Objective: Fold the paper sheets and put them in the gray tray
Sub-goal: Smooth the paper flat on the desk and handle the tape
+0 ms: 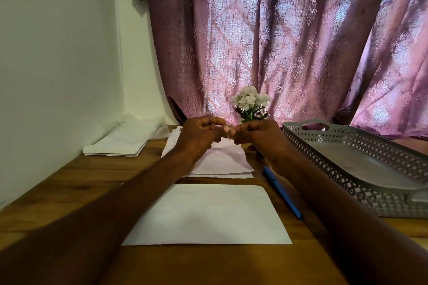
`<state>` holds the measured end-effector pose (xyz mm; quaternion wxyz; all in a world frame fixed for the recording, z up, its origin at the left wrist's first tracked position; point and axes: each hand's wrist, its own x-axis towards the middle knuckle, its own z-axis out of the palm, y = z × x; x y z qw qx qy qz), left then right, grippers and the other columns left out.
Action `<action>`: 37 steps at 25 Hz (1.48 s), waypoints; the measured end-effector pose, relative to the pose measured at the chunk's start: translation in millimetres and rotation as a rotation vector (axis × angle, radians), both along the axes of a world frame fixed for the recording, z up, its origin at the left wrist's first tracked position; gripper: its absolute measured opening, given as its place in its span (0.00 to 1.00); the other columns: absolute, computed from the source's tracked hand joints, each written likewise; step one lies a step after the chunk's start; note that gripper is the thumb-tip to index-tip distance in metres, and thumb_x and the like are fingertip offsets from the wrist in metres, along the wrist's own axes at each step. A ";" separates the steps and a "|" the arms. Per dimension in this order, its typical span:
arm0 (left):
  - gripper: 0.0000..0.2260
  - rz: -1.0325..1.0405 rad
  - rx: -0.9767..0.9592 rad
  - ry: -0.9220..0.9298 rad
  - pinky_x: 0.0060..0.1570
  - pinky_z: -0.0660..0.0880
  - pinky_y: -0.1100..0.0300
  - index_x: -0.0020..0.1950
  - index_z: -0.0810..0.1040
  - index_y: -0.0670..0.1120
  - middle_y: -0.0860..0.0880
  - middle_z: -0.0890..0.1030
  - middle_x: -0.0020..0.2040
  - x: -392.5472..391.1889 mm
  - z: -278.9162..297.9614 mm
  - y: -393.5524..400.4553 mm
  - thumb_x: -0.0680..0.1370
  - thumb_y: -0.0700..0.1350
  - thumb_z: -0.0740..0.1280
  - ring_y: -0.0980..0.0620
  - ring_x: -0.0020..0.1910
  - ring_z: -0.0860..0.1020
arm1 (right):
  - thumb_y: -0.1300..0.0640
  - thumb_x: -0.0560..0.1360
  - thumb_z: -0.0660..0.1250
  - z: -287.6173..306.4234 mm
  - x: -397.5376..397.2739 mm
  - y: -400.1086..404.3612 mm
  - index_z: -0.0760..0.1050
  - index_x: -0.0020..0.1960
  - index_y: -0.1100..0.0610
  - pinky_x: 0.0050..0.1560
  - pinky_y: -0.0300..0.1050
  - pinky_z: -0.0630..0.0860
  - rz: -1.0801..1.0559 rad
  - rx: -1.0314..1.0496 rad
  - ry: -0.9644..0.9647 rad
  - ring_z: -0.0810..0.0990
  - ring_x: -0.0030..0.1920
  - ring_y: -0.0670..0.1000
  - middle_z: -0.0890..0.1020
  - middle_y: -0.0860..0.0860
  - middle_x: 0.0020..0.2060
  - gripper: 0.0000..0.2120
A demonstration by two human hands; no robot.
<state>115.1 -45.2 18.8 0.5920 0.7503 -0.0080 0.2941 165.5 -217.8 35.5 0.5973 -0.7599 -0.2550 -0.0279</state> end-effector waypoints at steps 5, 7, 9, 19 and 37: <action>0.03 -0.025 -0.008 -0.010 0.37 0.77 0.67 0.43 0.86 0.53 0.55 0.87 0.38 0.0 -0.4 0.8 0.76 0.46 0.76 0.59 0.40 0.85 | 0.56 0.75 0.76 0.2 -2.9 -1.0 0.86 0.48 0.59 0.28 0.32 0.76 0.040 -0.005 0.007 0.85 0.33 0.40 0.88 0.51 0.37 0.07; 0.03 -0.020 -0.035 -0.027 0.41 0.76 0.64 0.42 0.86 0.51 0.53 0.87 0.38 -0.4 1.3 -1.0 0.76 0.48 0.76 0.59 0.41 0.85 | 0.55 0.74 0.76 0.7 -4.6 -0.2 0.86 0.49 0.61 0.37 0.36 0.82 0.097 0.049 0.019 0.87 0.39 0.45 0.89 0.54 0.40 0.09; 0.04 -0.028 -0.051 -0.028 0.44 0.77 0.61 0.42 0.85 0.50 0.52 0.88 0.39 0.0 2.9 -0.8 0.75 0.49 0.76 0.57 0.42 0.86 | 0.55 0.74 0.77 2.2 -5.5 0.1 0.85 0.48 0.63 0.42 0.38 0.84 0.125 0.091 0.016 0.88 0.41 0.49 0.88 0.56 0.41 0.11; 0.05 -0.035 0.000 -0.022 0.37 0.77 0.68 0.43 0.85 0.52 0.56 0.87 0.36 -5.9 9.2 3.1 0.76 0.51 0.76 0.60 0.39 0.85 | 0.53 0.72 0.78 2.9 -6.5 -1.7 0.86 0.47 0.63 0.42 0.39 0.84 0.134 0.131 0.013 0.88 0.41 0.50 0.88 0.57 0.40 0.12; 0.16 -0.143 -0.274 0.054 0.62 0.80 0.46 0.59 0.83 0.36 0.41 0.88 0.51 -6.0 14.3 16.7 0.78 0.46 0.75 0.45 0.52 0.87 | 0.43 0.70 0.77 3.0 -12.8 4.0 0.84 0.51 0.59 0.46 0.49 0.81 0.011 0.177 -0.001 0.85 0.41 0.49 0.88 0.54 0.42 0.20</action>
